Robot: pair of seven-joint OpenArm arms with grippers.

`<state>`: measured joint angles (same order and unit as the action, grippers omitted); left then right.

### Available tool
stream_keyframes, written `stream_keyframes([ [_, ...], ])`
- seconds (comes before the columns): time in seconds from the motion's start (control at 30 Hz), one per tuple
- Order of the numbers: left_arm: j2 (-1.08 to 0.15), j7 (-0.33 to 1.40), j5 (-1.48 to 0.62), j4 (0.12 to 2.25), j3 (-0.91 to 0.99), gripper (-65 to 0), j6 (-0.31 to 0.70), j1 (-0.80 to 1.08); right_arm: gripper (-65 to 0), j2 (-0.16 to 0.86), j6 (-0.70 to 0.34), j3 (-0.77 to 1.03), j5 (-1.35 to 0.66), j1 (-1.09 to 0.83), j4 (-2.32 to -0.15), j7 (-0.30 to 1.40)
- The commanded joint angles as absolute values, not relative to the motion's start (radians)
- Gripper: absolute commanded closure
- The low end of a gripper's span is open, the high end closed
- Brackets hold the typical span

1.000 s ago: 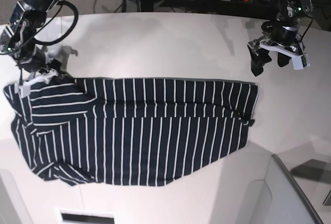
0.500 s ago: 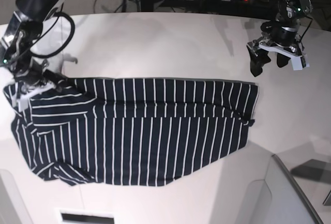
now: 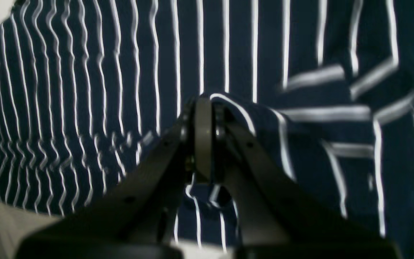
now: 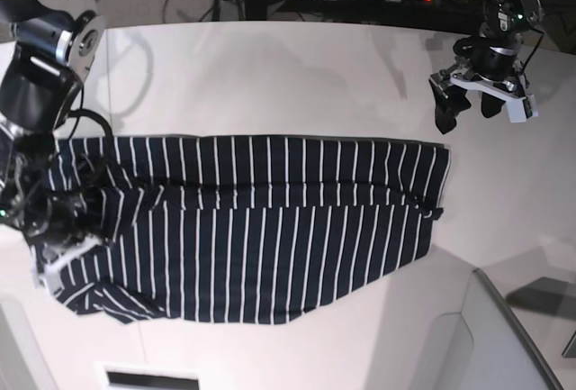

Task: Layout the t-shirt on the table in an organized manner, then fold the t-shirt properly
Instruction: 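Release the fold and raise both grippers away from the shirt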

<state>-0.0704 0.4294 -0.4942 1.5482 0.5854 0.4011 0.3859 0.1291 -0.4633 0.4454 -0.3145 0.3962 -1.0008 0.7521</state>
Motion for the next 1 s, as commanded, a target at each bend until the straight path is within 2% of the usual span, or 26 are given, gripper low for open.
stream_keyframes([
  [0.0,-0.081,0.406,-0.504,1.563,0.588,-58.6,0.41,0.389,-0.8,0.148,-0.472,0.42,-0.329,0.438,-0.995,0.714],
  [0.4,-0.081,0.41,-0.503,1.561,0.585,-58.6,0.41,0.39,-0.8,0.157,-0.472,0.176,-0.329,0.605,-0.699,0.403],
  [0.57,-0.081,0.412,-0.503,1.543,0.579,-58.6,0.41,0.39,-3.6,0.154,-0.455,0.131,-0.329,0.647,-0.611,0.231],
  [0.6,-0.081,0.412,-0.503,1.534,0.579,-58.6,0.41,0.39,-7.1,0.154,-0.437,0.131,-0.329,0.656,-0.596,0.223],
  [0.67,-0.081,0.409,-0.503,1.514,0.579,-58.6,0.41,0.39,-20.1,0.157,-0.401,0.131,-0.329,0.664,-0.593,0.222],
  [0.8,-0.081,0.409,-0.501,1.492,0.578,-58.6,0.41,0.39,-55.7,0.199,-0.384,0.134,-0.331,0.648,-0.648,0.226],
  [0.83,-0.081,0.409,-0.501,1.492,0.578,-58.6,0.41,0.39,-59.6,0.209,-0.384,0.137,-0.334,0.631,-0.677,0.226],
  [0.97,-0.093,0.409,-0.499,1.491,0.549,-58.3,0.41,0.39,-54.9,0.236,-0.387,0.234,-0.335,0.483,-0.889,0.242],
])
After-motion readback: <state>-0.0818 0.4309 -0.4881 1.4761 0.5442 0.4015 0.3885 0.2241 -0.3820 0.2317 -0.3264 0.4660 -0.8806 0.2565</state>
